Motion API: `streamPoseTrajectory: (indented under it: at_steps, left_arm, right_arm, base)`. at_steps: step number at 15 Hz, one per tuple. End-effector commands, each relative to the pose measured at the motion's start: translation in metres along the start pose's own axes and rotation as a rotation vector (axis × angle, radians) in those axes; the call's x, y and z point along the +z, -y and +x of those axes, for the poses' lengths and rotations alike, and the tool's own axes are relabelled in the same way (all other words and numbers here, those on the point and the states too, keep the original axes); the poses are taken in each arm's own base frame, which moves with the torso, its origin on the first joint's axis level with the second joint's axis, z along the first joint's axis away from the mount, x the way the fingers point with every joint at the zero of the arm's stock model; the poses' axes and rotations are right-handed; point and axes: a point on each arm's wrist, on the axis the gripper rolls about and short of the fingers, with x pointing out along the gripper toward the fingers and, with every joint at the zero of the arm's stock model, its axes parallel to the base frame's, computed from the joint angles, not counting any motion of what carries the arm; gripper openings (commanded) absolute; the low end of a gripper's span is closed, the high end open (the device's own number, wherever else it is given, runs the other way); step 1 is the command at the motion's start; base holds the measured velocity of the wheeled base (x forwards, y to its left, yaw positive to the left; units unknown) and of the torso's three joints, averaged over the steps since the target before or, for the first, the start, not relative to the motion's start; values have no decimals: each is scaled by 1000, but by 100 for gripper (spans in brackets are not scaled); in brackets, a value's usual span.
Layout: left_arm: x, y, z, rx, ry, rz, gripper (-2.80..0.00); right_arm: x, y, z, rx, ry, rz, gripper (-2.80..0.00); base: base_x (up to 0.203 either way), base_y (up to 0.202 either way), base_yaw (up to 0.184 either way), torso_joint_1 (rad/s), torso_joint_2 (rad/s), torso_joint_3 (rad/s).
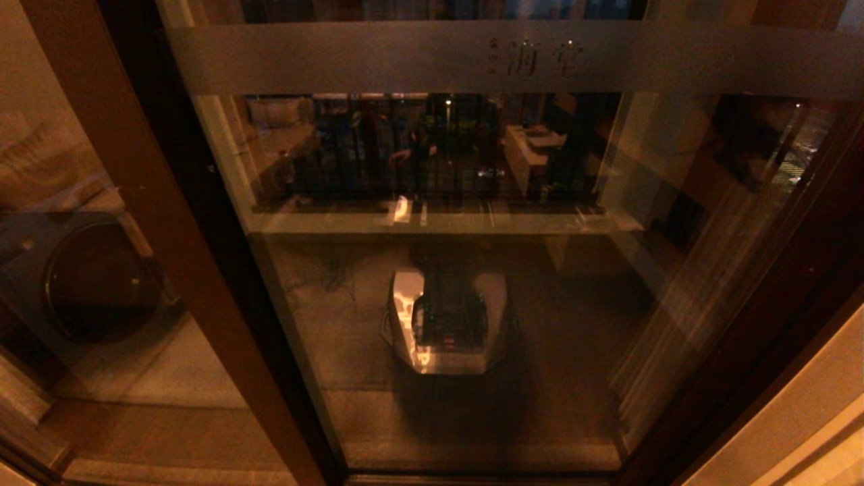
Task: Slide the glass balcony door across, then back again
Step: Open the slid door
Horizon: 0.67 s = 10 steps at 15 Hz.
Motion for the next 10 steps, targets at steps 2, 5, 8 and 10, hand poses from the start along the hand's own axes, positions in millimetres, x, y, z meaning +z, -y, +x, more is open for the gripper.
streamPoseTrajectory:
  at_steps: [2, 5, 8, 10]
  left_arm:
    - [0, 0, 0, 1, 0, -1, -280]
    - [0, 0, 0, 1, 1, -1, -280]
    - [0, 0, 0, 1, -1, -1, -280]
    - [0, 0, 0, 1, 1, -1, -280]
  right_arm:
    - [-1, 5, 12, 6, -10, 2, 0]
    - [0, 10, 28, 35, -13, 33, 0]
    - [3, 6, 27, 75, -27, 57, 0]
    - [5, -1, 29, 95, -22, 48, 0]
  base:
    - [0, 0, 0, 0, 0, 0]
    - [0, 0, 0, 0, 0, 0]
    - [0, 0, 0, 0, 0, 0]
    - [0, 0, 0, 0, 0, 0]
